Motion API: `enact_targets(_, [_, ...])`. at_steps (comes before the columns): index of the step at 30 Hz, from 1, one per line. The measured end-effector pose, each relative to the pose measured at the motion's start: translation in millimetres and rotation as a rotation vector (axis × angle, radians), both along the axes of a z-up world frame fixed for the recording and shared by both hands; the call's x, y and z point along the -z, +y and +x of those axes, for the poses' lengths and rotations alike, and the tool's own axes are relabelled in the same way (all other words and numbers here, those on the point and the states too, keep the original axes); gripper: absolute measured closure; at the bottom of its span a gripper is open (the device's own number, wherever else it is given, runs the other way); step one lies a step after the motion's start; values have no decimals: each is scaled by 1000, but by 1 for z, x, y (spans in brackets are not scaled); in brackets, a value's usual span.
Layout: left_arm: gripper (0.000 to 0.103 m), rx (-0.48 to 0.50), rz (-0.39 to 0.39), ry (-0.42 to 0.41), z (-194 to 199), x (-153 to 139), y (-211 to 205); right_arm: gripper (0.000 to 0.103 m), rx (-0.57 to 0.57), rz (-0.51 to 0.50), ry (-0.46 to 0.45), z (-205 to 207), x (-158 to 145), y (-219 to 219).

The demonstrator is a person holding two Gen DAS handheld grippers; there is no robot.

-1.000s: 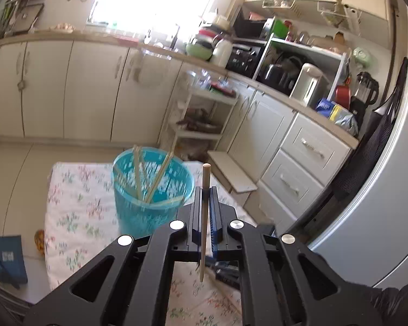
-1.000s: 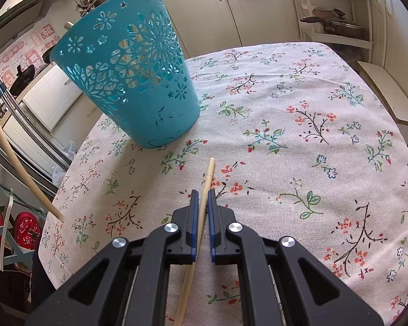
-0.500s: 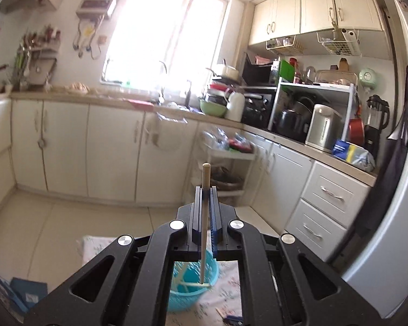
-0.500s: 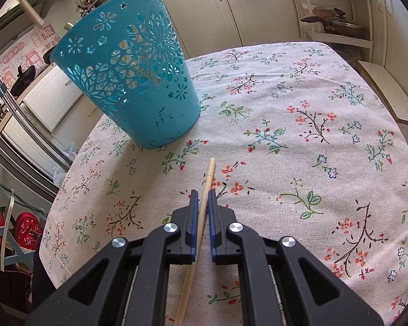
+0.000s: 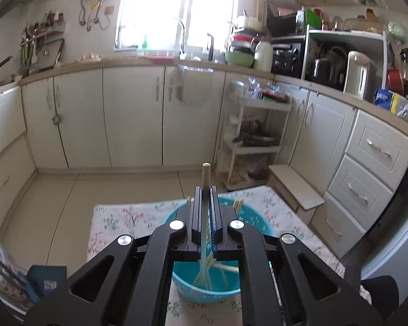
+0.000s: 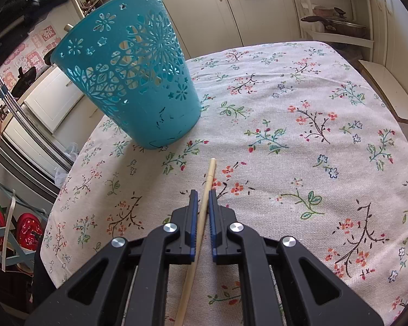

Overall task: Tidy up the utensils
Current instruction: 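Lift the left tool's chopstick over the teal basket and drop it in, then return the open left tool beside the basket while the right tool lifts its chopstick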

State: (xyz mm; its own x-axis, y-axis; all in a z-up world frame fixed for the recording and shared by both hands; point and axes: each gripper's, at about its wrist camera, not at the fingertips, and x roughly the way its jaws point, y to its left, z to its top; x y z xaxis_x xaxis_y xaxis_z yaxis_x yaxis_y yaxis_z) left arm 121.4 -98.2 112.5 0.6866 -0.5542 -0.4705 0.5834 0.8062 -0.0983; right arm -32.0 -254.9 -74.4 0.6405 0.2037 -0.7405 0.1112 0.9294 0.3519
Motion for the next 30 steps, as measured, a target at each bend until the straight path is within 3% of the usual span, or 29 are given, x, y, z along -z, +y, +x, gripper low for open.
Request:
enact_targets(6, [94, -41, 33, 4, -10, 25, 13, 95, -1, -2, 0, 0, 0, 0])
enact_targets(11, [64, -105, 52, -14, -24, 36, 34, 87, -20, -14, -6, 0, -2, 4])
enact_targets(19, [39, -165, 101, -24, -47, 56, 59, 81, -30, -113, -4, -1, -7, 21])
enact_targets(26, [25, -190, 120, 58, -46, 90, 68, 81, -38, -230, 14, 0, -7, 37])
enact_targets(30, [22, -178, 155, 137, -40, 122, 60, 92, -90, -269, 23, -1, -7, 44])
